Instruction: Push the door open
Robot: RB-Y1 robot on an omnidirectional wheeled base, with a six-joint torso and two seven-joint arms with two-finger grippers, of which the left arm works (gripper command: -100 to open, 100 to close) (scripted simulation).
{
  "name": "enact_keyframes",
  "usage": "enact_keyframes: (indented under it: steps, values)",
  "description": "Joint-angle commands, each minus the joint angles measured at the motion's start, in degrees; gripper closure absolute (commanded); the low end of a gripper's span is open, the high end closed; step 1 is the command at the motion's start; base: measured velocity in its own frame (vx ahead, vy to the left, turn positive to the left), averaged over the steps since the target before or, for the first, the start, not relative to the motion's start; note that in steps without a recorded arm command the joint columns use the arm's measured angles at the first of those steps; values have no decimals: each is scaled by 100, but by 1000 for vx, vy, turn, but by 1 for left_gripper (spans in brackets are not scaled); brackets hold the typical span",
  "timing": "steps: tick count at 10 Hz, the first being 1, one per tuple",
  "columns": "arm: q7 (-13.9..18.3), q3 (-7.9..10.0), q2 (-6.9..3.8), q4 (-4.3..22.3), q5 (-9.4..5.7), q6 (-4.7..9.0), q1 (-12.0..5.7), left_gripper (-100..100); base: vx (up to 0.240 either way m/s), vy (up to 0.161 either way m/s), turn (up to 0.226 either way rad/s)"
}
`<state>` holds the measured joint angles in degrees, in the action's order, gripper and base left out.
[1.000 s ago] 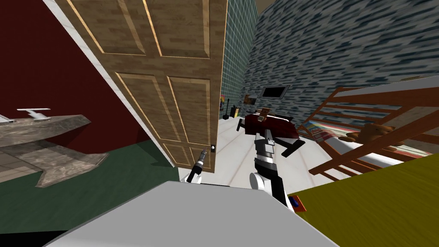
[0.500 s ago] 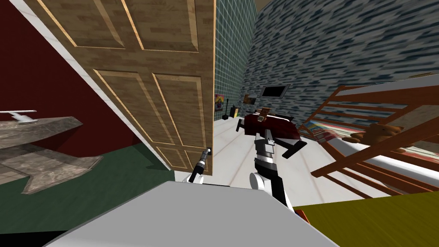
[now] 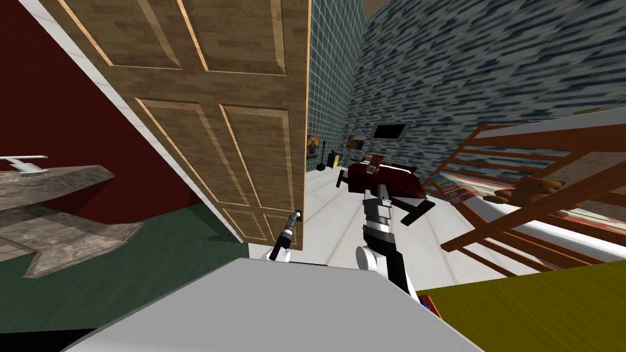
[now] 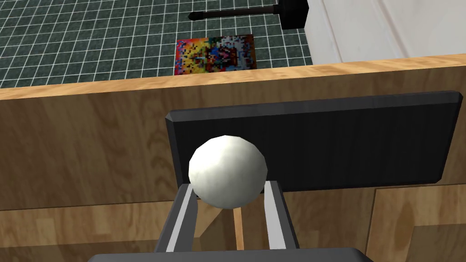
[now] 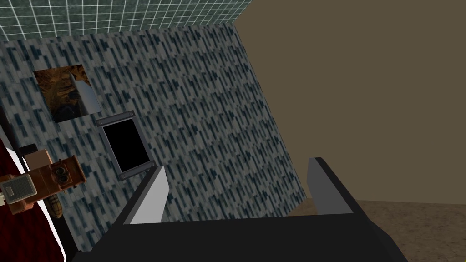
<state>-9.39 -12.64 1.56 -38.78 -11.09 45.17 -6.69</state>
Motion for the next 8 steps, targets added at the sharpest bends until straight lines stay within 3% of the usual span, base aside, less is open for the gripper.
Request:
enact_keyframes:
  steps: [1, 2, 3, 5, 6, 8]
  values:
    - [-48, 105, -157, -5, -59, 8, 0, 100, 121, 3, 93]
    - [-70, 152, -206, -8, -85, 12, 0, 100, 226, -19, 115]
    - [-178, -54, -223, -157, -219, -42, 132, -100, 59, 13, 51]
    - [-332, -227, -284, -190, -452, 0, 160, -100, -108, 79, 24]
    - [-456, -366, -309, -217, -639, 34, 182, -100, -113, 65, 37]
    - [-591, -519, -310, -246, -844, 71, 207, -100, -103, 63, 29]
